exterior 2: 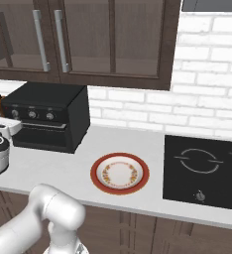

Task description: Pick up the kebab skewer and baguette bread, and place them inside the toaster oven. Close the toaster oven door and start by setting the timer.

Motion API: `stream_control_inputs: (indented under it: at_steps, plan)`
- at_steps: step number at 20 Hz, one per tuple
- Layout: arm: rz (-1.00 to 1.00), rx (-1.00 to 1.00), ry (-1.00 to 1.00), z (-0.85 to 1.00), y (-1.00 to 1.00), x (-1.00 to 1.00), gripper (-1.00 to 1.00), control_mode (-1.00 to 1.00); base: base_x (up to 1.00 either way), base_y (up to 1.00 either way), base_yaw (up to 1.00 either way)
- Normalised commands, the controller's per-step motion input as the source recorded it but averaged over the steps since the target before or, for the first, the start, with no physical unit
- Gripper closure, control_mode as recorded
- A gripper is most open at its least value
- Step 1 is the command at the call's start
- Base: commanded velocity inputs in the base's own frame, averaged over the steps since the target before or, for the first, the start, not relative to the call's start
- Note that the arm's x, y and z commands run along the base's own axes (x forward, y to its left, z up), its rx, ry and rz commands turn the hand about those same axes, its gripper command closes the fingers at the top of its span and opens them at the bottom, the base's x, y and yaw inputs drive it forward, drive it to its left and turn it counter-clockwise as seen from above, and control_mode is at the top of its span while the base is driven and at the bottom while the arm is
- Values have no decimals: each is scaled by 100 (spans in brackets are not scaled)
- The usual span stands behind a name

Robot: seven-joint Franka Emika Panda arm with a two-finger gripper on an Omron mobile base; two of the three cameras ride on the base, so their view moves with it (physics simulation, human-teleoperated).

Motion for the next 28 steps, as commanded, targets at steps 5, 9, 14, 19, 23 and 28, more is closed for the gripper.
stream_control_inputs:
  at_steps: [5,9,14,19,23,28]
  plan:
    - [0,0,0,0,0,24,-100,-100,0,0,0]
    - [0,0,0,-1,0,16,-100,-100,0,0,0]
    - [0,0,0,-7,6,9,-100,-100,0,0,0]
    - [0,0,0,-12,25,11,-100,-100,0,0,0]
    - [0,0,0,-2,21,12,-100,-100,0,0,0]
    - [0,0,0,0,1,4,-100,-100,0,0,0]
